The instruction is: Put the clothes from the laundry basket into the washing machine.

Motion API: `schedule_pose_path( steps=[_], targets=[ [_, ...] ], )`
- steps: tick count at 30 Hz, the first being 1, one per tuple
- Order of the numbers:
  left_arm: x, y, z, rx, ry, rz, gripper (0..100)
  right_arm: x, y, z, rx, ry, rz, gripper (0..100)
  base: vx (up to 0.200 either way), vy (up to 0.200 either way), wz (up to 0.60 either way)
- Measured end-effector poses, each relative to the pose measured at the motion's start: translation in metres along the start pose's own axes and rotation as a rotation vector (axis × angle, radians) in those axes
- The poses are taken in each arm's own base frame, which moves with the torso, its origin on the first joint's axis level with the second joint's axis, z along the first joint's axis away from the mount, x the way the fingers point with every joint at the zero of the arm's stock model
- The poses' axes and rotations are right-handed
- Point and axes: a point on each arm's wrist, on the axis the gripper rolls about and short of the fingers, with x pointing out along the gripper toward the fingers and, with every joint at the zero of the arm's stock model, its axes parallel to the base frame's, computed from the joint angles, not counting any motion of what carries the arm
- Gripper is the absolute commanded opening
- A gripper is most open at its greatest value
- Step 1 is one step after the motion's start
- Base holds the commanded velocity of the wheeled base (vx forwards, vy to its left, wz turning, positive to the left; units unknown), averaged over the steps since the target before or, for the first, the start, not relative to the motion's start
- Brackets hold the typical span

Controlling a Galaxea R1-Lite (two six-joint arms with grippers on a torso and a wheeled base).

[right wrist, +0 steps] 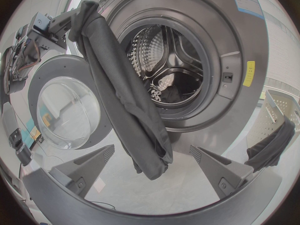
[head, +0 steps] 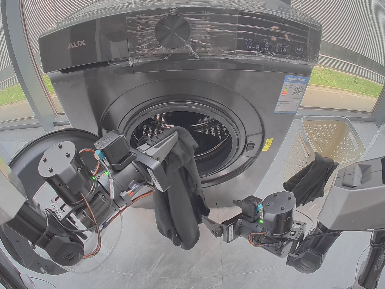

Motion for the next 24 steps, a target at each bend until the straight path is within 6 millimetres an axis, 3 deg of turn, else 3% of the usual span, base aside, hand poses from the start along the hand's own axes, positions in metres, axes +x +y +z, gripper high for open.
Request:
schedule_pose_path(
  steps=[8, 24],
  targets=[
    [0.000, 0.000, 0.002, 0.001, -0.008, -0.001, 0, 0.016, 0.000, -0.009, -0.008, 0.012, 0.009, 100, 0.000, 0.000, 0.00],
    [-0.002, -0.002, 0.015, 0.004, -0.051, -0.014, 0, 0.064, -0.034, -0.033, -0.006, 0.001, -0.018, 100, 0.000, 0.000, 0.00]
  ],
)
